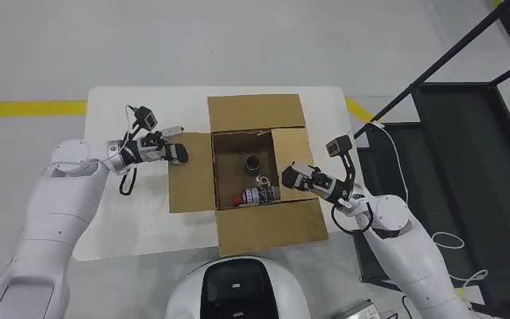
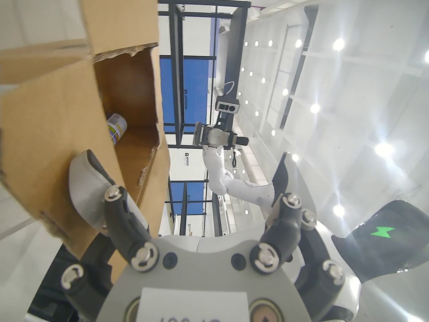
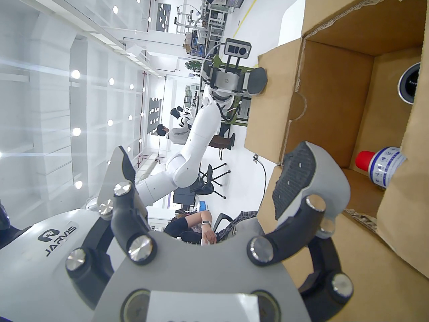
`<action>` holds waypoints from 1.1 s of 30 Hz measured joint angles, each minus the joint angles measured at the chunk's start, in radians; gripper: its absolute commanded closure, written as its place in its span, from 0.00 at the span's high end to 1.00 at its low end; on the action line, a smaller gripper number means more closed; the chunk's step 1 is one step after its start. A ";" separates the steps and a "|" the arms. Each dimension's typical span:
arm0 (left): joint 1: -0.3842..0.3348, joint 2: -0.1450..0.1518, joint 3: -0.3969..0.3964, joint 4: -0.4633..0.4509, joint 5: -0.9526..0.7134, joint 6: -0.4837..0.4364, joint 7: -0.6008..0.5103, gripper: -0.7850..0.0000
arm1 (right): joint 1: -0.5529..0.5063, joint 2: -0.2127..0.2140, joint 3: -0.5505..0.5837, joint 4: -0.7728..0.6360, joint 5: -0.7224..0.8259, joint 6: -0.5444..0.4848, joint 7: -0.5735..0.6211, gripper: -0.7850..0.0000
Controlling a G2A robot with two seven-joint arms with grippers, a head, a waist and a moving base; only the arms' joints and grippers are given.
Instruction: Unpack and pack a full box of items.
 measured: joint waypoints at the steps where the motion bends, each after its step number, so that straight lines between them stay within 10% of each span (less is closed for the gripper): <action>1: 0.007 -0.003 0.008 0.009 0.005 -0.004 0.008 1.00 | 0.002 0.000 -0.001 0.002 0.001 0.001 0.000 1.00; 21: -0.090 -0.079 0.146 0.159 0.062 -0.118 0.041 1.00 | 0.001 -0.004 0.001 -0.006 -0.023 0.033 -0.008 1.00; 33: -0.041 -0.013 -0.016 -0.187 0.024 -0.006 -0.070 1.00 | -0.014 -0.003 0.022 -0.017 -0.018 0.022 -0.002 1.00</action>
